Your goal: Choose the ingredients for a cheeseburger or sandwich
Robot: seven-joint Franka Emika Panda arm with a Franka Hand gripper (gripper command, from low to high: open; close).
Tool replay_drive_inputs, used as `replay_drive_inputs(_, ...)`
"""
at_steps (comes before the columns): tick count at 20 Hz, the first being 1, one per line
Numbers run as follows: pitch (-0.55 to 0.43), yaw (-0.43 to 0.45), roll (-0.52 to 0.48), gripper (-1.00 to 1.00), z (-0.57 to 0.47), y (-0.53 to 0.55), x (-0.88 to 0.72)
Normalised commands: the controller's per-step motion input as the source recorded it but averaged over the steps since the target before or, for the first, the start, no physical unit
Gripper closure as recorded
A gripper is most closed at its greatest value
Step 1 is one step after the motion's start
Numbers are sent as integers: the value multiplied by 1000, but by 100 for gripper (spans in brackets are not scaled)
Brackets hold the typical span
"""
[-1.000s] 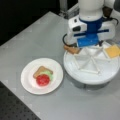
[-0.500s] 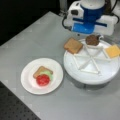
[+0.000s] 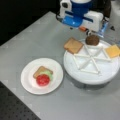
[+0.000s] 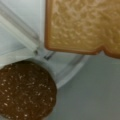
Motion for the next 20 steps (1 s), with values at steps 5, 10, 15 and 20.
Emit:
replay_drive_inputs(5, 147, -47, 369, -100, 88, -310, 195)
replay_drive_inputs(10, 41, 75, 474, -100, 47, -293, 331)
replay_drive_inputs(15, 2, 54, 599, -100, 12, -273, 375)
replay_drive_inputs(20, -16, 96, 578, -100, -39, -232, 361)
